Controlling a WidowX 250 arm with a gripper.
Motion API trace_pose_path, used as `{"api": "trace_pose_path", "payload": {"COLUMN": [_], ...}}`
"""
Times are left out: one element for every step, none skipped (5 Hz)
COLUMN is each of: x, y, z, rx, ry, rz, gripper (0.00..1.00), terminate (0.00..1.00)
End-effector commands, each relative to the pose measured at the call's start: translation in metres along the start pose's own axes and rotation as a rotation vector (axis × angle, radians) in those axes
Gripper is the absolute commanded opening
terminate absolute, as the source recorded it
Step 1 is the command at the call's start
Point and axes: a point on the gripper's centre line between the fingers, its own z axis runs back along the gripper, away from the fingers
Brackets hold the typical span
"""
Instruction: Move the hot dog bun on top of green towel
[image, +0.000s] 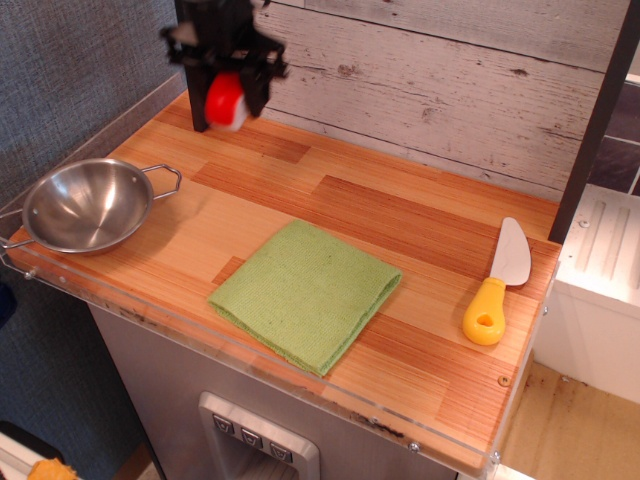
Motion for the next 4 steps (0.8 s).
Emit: {"api": "trace_pose_path", "payload": {"x": [-0.038, -0.074, -0.101, -0.113], "y": [-0.081, -0.103, -0.097, -0.093], "z": [0.064, 0.055, 0.049, 0.044], "rx": [-0.144, -0.13, -0.083, -0.059], "ry": [-0.064, -0.002, 0.043, 0.051], "rz": [-0.126, -0.17, -0.157, -0.149], "gripper": [0.0, 0.0, 0.0, 0.0], "terminate": [0.0, 0.0, 0.0, 0.0]}}
